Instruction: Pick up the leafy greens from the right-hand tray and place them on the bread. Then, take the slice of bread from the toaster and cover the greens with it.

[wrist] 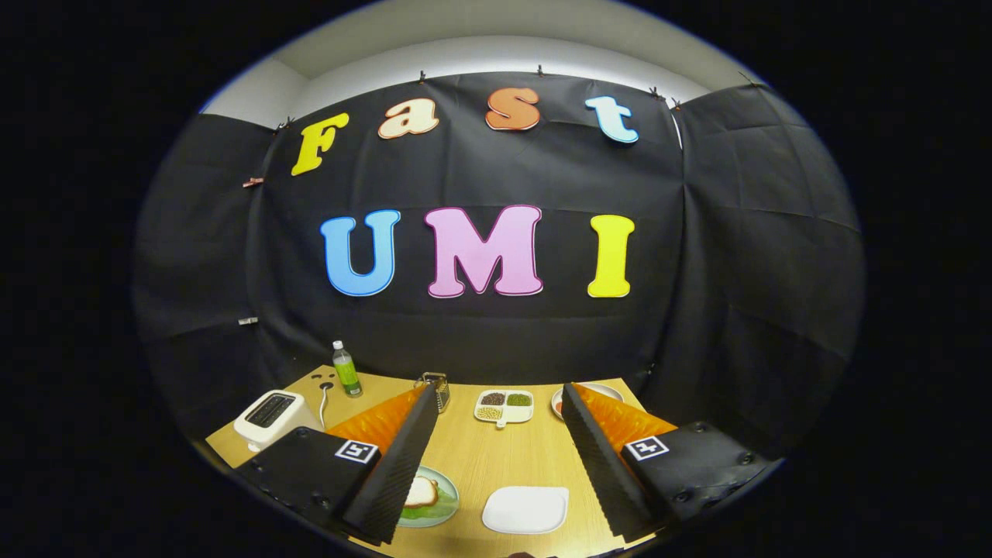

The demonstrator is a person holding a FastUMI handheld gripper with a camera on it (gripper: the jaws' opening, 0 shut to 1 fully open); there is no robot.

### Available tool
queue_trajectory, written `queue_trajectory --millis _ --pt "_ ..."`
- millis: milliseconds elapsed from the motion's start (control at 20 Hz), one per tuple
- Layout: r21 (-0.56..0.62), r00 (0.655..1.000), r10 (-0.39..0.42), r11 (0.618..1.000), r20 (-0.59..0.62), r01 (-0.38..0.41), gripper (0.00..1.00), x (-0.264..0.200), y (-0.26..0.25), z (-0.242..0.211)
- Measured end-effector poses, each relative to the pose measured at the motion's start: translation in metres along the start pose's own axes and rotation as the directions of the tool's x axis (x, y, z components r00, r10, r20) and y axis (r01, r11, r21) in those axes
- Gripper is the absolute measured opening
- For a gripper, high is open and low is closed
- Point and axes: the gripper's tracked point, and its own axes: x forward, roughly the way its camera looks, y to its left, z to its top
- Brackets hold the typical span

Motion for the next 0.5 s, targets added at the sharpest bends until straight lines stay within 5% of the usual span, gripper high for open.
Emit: queue_trajectory --millis 500 --pt "0.014 0.999 -0.036 0.999 0.002 0.036 0.99 -0.002 -0.009 0.012"
